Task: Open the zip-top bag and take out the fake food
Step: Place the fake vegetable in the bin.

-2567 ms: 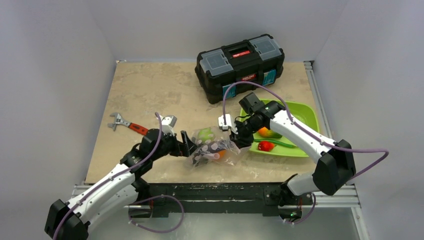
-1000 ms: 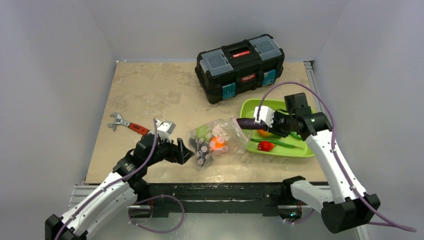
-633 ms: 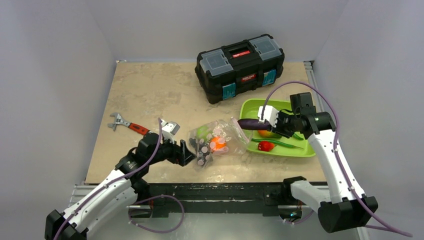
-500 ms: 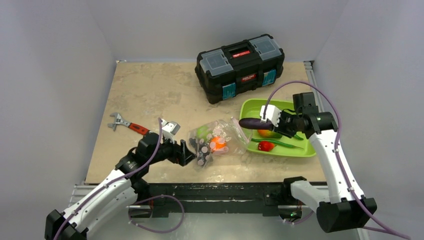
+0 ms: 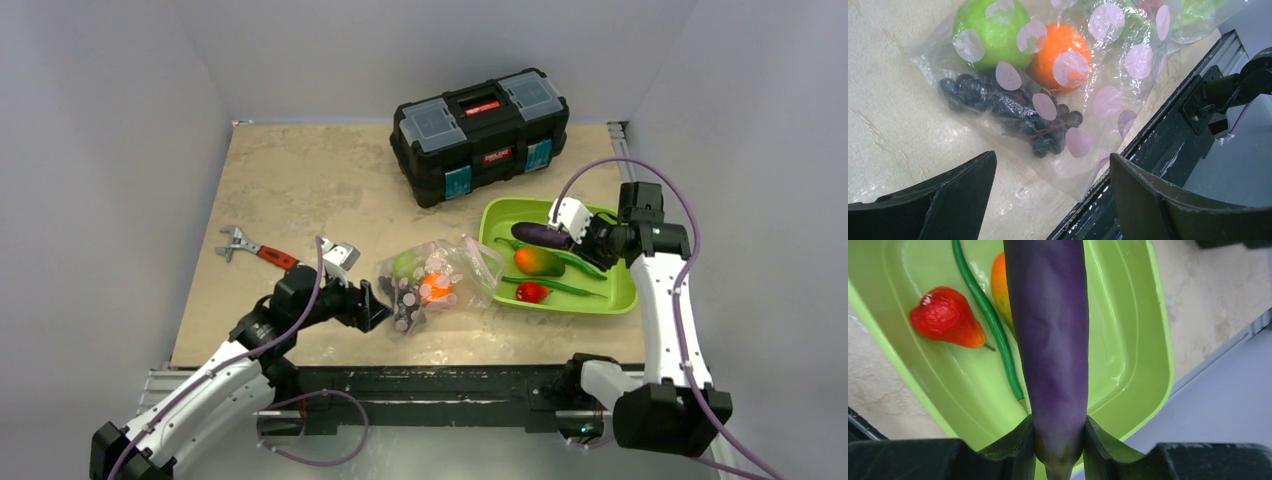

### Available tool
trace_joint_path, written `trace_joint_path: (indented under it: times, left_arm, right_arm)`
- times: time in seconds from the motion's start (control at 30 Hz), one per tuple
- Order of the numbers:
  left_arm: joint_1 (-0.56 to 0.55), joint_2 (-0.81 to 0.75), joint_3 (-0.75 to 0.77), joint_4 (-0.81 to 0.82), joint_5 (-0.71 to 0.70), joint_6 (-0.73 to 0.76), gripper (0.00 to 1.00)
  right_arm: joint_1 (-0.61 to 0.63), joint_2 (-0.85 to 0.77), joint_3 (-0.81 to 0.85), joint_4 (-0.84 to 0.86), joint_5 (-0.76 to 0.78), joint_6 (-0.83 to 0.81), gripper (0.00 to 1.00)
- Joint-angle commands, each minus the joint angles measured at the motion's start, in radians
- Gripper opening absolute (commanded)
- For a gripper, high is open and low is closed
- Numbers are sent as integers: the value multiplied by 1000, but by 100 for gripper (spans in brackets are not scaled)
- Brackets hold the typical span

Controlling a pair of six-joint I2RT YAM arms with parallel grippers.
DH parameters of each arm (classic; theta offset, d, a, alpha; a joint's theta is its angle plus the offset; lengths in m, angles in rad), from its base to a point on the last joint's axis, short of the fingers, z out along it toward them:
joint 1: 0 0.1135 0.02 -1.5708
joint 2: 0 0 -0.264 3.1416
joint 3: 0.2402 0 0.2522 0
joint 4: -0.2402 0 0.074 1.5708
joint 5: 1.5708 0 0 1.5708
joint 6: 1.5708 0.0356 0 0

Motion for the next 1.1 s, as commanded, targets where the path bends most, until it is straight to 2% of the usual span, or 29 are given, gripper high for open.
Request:
trace_joint_path:
  times: [0.0, 0.13, 0.23, 0.4, 0.57, 0.8, 0.87, 1.07]
  left_arm:
    - [1, -27, 43, 28, -27, 18, 83]
    - [1, -47, 35, 14, -74, 0, 84]
    - [2, -62, 21, 26, -99, -20, 88]
    - [3, -74, 16, 21, -144, -66, 94]
    - [2, -73, 16, -3, -167, -93, 100]
    - [2, -60, 9, -9, -234, -155, 100]
    - [3, -54, 2, 13, -217, -161, 100]
    - [3, -55, -11, 49, -177, -172, 99]
  right_arm:
    - [-71, 79, -62, 131, -8, 0, 1]
    - [-113, 161, -59, 192, -52, 44, 4]
    - [-121, 205, -74, 289, -33, 87, 16]
    - [-130, 269, -79, 327, -55, 113, 54]
    - [-132, 251, -67, 289, -120, 113, 75]
    - [-132, 193, 16, 114, -356, 5, 90]
    - [-131, 196, 32, 76, -469, -36, 98]
    - [-128, 212, 37, 31, -795, -156, 99]
